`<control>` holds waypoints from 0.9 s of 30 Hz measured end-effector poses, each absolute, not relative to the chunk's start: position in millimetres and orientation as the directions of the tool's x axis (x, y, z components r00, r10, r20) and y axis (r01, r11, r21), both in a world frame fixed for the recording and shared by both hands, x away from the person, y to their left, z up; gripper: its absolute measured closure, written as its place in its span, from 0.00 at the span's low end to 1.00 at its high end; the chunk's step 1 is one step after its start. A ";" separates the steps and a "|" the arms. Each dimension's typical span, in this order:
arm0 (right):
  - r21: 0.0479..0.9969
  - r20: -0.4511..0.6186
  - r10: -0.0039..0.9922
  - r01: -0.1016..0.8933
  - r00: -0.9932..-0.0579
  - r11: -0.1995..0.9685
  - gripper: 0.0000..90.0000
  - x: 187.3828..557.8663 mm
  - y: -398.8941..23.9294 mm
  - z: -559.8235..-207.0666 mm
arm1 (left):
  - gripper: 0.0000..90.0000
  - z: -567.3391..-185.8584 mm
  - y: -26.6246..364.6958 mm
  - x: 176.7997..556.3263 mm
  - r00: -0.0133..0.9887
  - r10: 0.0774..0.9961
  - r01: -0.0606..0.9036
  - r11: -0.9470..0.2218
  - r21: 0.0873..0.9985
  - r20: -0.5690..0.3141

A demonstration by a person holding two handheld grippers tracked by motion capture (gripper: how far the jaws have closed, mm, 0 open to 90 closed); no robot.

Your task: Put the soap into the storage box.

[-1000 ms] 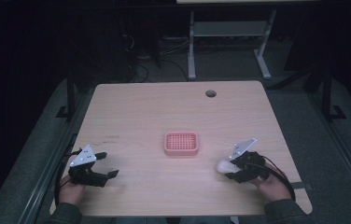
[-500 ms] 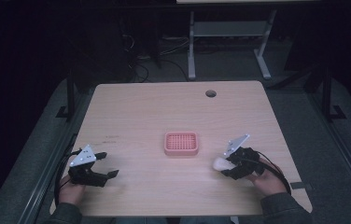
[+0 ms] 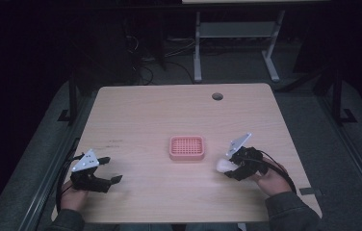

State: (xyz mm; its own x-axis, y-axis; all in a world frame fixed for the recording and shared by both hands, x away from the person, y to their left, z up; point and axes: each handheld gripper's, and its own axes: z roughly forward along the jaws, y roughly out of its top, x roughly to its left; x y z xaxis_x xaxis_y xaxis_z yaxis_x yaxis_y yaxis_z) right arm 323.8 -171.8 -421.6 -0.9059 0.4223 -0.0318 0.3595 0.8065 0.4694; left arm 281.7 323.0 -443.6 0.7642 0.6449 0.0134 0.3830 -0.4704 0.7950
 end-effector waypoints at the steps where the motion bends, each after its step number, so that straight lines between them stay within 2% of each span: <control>1: 0.468 -0.029 0.425 0.363 -0.905 0.806 0.53 324.6 -170.3 -420.2 | 0.15 -443.6 323.0 281.7 0.764 0.646 0.384 -0.470 0.795 0.013; 27: 0.470 -0.037 0.374 0.314 -0.927 0.825 0.53 345.3 -149.6 -406.7 | 0.15 -442.4 324.2 281.7 0.763 0.646 0.379 -0.470 0.797 0.018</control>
